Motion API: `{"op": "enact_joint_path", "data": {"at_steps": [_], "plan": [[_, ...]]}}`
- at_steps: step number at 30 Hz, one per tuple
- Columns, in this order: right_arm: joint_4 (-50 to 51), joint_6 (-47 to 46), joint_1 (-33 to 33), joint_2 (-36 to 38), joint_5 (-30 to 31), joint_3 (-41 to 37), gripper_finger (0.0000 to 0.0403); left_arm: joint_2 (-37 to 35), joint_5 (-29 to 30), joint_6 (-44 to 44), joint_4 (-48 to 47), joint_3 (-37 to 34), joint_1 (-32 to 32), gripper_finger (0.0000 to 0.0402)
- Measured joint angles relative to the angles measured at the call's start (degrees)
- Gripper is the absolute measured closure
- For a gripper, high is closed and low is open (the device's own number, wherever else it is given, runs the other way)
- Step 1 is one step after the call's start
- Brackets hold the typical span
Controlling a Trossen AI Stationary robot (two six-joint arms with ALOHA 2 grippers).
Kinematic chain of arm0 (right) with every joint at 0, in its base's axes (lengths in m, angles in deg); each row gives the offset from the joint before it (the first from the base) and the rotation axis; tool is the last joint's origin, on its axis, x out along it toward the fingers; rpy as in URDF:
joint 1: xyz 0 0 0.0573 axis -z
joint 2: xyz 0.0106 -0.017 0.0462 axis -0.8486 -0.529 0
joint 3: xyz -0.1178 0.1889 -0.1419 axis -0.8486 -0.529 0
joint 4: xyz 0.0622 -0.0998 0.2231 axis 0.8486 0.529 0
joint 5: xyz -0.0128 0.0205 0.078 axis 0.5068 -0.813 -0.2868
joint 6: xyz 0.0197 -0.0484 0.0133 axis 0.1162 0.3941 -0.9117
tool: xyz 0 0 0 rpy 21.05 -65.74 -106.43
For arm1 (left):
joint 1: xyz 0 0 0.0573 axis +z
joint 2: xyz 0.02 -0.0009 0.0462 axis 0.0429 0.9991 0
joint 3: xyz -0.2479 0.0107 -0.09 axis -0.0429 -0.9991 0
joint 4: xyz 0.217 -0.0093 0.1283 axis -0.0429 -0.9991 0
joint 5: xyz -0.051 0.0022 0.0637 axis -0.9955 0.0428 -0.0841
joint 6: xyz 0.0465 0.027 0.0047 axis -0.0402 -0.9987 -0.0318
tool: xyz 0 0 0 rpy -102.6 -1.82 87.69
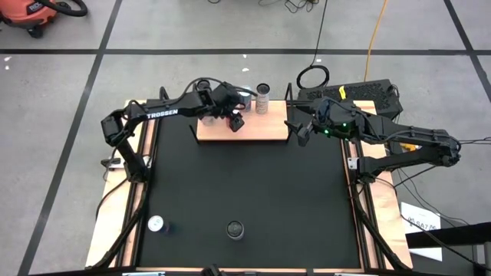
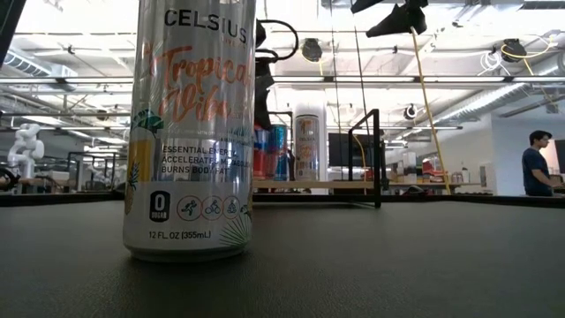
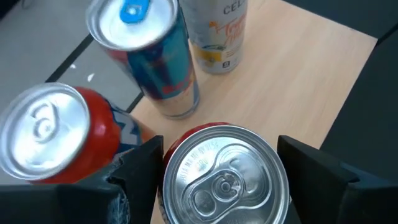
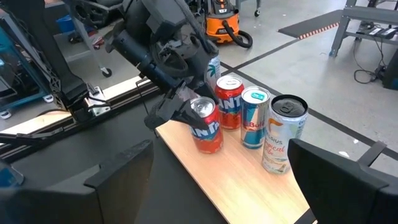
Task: Place canned beverage on shelf
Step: Put the red soda can aligned with the other red soda cans on the shelf
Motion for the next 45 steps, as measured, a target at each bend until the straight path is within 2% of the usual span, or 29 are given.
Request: {"op": "enact_joint_path", "data": {"at_steps": [28, 45], "plan": [[0.9, -1.1, 0.0, 0.0, -0.2, 0.0, 0.0046, -0.2, 1.4, -1.1, -4.9, 1.1, 0.9, 0.0121], [0.9, -2.0, 0.0, 0.0, -1.6, 0.0, 0.0046, -0.4, -1.0, -1.0, -6.5, 1.2, 2.7, 0.012]]}}
